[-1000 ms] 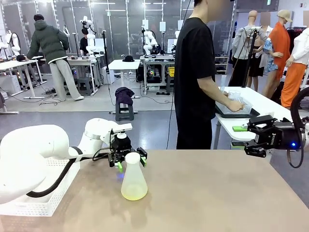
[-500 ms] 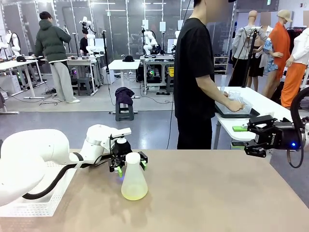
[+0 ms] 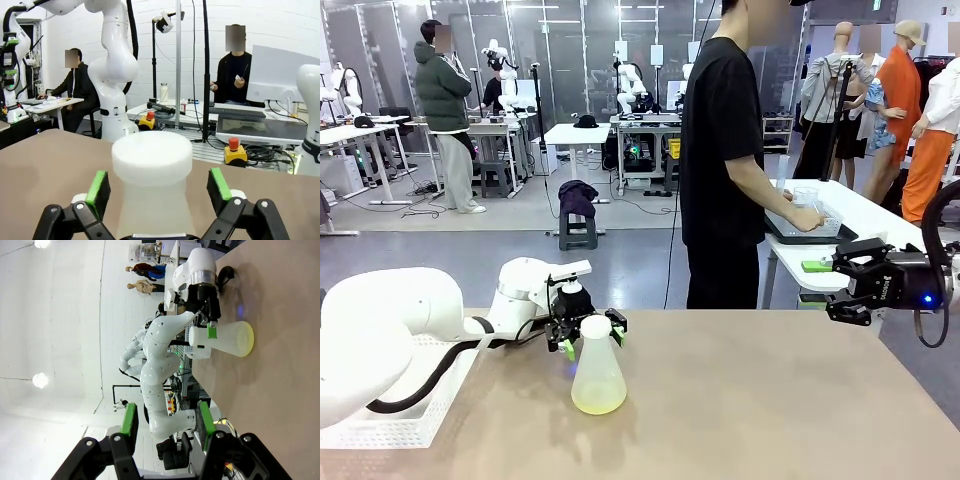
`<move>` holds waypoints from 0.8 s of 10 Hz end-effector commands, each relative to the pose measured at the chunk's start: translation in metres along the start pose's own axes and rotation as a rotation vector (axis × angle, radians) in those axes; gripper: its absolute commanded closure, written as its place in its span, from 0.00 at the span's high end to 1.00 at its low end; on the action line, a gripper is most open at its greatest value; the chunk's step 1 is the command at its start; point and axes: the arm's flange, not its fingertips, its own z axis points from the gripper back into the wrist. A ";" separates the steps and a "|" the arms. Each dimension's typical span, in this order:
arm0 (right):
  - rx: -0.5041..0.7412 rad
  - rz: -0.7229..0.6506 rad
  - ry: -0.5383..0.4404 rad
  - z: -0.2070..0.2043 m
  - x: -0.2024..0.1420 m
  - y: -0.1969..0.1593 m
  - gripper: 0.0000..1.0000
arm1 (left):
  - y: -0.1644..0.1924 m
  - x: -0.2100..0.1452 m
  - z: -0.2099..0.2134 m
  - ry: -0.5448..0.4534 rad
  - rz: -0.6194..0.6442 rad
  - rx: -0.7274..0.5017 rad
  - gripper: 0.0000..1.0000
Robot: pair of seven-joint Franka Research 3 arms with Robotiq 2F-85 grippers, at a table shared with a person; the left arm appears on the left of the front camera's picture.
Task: Prepare the solutions needed for the experiment.
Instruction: When the human places the Big flask in the center of the table, pick up the Big flask and place it in the left Organizing basket.
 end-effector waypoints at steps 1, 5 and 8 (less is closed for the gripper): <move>0.015 0.003 -0.003 0.000 0.001 0.001 0.60 | 0.021 -0.013 0.032 -0.065 0.047 -0.024 0.95; 0.015 0.003 -0.003 0.000 0.001 0.001 0.60 | 0.024 -0.013 0.029 -0.071 0.080 -0.050 0.58; 0.015 0.003 -0.003 0.000 0.001 0.001 0.60 | 0.026 -0.014 0.028 -0.073 0.089 -0.058 0.24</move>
